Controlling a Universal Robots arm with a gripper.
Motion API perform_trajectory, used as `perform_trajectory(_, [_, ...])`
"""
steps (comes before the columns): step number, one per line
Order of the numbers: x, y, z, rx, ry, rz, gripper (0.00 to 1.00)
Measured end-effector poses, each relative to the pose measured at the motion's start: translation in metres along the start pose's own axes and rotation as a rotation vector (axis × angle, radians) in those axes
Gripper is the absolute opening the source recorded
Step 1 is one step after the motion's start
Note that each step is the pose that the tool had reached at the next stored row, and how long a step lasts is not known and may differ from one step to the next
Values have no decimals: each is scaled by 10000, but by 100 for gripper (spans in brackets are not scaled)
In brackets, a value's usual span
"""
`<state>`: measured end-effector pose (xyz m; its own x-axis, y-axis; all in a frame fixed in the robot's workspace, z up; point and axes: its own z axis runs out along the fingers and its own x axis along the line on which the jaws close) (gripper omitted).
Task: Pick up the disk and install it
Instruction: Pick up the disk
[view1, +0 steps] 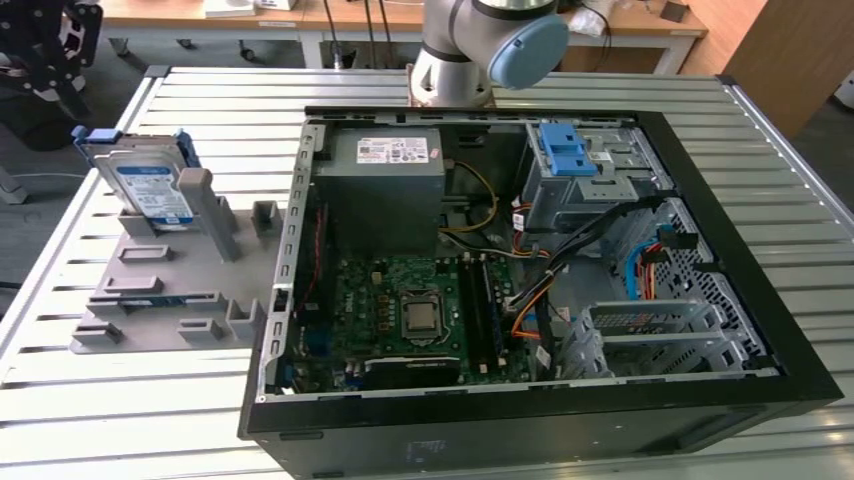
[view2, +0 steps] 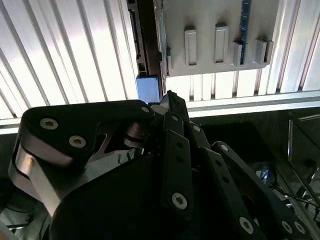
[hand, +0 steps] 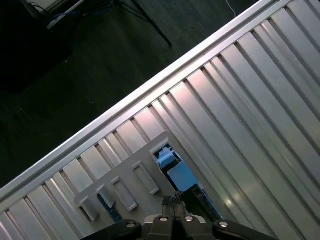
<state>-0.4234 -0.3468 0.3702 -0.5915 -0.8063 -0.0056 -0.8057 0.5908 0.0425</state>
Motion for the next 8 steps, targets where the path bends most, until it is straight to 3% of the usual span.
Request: perform_trajectory(8, [0,0,10,-4,59,-1459,11])
